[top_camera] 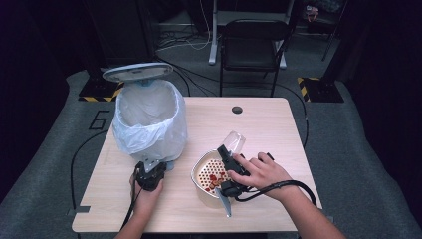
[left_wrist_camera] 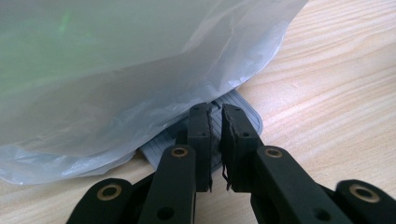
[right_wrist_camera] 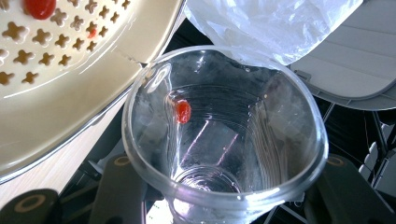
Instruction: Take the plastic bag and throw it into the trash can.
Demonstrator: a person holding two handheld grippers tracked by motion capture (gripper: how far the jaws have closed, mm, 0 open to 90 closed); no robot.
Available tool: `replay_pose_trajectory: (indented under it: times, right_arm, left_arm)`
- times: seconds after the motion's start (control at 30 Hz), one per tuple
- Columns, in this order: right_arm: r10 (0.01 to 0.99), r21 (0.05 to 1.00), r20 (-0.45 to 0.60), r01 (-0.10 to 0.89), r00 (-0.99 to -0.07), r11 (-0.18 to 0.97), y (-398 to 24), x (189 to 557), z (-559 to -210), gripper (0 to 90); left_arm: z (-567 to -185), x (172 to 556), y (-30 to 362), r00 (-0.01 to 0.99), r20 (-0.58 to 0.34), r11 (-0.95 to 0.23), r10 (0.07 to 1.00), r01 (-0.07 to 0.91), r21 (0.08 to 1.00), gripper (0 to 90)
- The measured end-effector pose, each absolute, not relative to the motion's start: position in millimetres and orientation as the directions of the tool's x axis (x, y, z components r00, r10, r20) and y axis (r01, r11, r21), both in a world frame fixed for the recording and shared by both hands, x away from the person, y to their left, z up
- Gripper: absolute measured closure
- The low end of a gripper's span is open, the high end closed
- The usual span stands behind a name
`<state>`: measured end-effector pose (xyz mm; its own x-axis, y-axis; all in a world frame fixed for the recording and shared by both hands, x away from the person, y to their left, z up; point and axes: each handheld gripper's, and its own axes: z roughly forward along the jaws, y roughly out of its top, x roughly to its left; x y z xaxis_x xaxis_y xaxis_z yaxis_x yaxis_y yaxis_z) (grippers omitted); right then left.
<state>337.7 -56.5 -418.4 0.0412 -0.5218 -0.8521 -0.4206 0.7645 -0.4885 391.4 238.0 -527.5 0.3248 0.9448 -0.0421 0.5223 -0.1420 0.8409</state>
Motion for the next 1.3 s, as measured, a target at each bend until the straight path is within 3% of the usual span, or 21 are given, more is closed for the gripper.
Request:
replay_pose_trajectory:
  times: [0.1, 0.4, 0.67, 0.7, 0.77, 0.8, 0.83, 0.9, 1.13, 1.17, 1.2, 1.27, 1.3]
  right_arm:
    - [-0.486, -0.452, -0.873, -0.43, 0.034, 0.782, -57, 338, -420, 48.7]
    - [-0.541, -0.504, -0.84, -0.422, 0.039, 0.753, -55, 336, -415, 48.7]
    - [-0.466, -0.419, -0.885, -0.45, 0.007, 0.789, -55, 337, -414, 48.6]
    - [-0.547, -0.51, -0.836, -0.431, 0.043, 0.745, -54, 336, -406, 48.6]
    - [-0.538, -0.499, -0.842, -0.437, 0.041, 0.748, -54, 336, -405, 48.6]
    - [-0.457, -0.407, -0.89, -0.457, 0.002, 0.791, -54, 337, -412, 48.6]
    - [-0.508, -0.458, -0.862, -0.451, 0.013, 0.766, -54, 336, -408, 48.6]
    - [-0.483, -0.452, -0.874, -0.446, 0.048, 0.773, -53, 336, -406, 48.6]
    - [-0.475, -0.433, -0.88, -0.452, 0.023, 0.78, -53, 337, -400, 48.5]
    - [-0.386, -0.338, -0.922, -0.466, -0.007, 0.817, -53, 337, -401, 48.5]
    - [-0.354, -0.281, -0.933, -0.477, -0.068, 0.833, -54, 339, -398, 48.5]
    - [-0.288, -0.216, -0.955, -0.487, -0.077, 0.846, -56, 340, -395, 48.4]
    - [-0.236, -0.145, -0.963, -0.486, -0.131, 0.862, -57, 341, -391, 48.4]
  left_arm:
    - [-527, 391, 238, 0.327, -0.043, -0.145, 0.944, 0.527, 0.838, 82.4]
    - [-527, 391, 238, 0.328, -0.042, -0.145, 0.944, 0.527, 0.838, 82.4]
    - [-527, 391, 238, 0.327, -0.043, -0.145, 0.944, 0.527, 0.838, 82.4]
    - [-527, 391, 238, 0.327, -0.042, -0.145, 0.944, 0.527, 0.838, 82.4]
    - [-527, 391, 238, 0.327, -0.042, -0.145, 0.944, 0.527, 0.838, 82.4]
    - [-527, 391, 238, 0.327, -0.042, -0.145, 0.944, 0.527, 0.838, 82.4]
    - [-527, 391, 238, 0.327, -0.042, -0.145, 0.944, 0.527, 0.838, 82.4]
    - [-527, 391, 238, 0.327, -0.041, -0.146, 0.944, 0.527, 0.837, 82.4]
    - [-526, 392, 241, 0.35, -0.004, -0.189, 0.937, 0.515, 0.836, 82.5]
    - [-525, 393, 243, 0.356, 0.029, -0.218, 0.934, 0.504, 0.836, 82.4]
    - [-525, 393, 243, 0.356, 0.026, -0.217, 0.934, 0.507, 0.834, 82.4]
    - [-525, 393, 243, 0.356, 0.026, -0.217, 0.934, 0.507, 0.834, 82.4]
    - [-525, 393, 243, 0.356, 0.027, -0.218, 0.934, 0.509, 0.833, 82.4]
